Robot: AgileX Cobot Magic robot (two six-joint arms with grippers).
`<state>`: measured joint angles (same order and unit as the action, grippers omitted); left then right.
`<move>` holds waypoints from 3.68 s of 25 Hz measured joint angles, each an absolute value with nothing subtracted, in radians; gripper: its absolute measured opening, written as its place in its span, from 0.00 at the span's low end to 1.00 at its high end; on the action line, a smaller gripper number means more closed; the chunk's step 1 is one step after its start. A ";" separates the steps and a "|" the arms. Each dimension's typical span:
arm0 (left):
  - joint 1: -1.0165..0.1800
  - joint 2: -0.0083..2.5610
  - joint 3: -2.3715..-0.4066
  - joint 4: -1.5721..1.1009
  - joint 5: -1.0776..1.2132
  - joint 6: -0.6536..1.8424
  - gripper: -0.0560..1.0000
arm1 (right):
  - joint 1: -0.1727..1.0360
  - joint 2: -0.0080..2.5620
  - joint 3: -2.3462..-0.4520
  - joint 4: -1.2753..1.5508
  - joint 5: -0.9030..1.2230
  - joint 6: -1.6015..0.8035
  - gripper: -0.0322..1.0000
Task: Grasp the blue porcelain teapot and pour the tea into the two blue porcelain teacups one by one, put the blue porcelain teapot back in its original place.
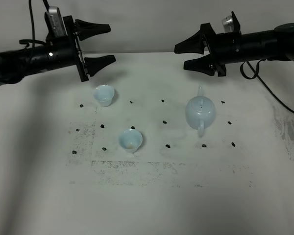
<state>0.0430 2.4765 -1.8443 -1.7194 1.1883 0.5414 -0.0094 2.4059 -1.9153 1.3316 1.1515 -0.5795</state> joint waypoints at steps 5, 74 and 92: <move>0.105 2.283 -1.844 -1.563 1.191 0.486 0.74 | -0.033 2.368 -1.990 1.232 1.177 -0.558 0.59; 0.006 -0.006 -0.461 -0.212 1.088 0.313 0.74 | -0.074 2.313 -2.268 0.593 1.218 -0.349 0.59; 0.006 -0.006 -0.461 -0.207 1.087 0.312 0.74 | 0.068 2.073 -2.364 0.206 1.219 -0.269 0.59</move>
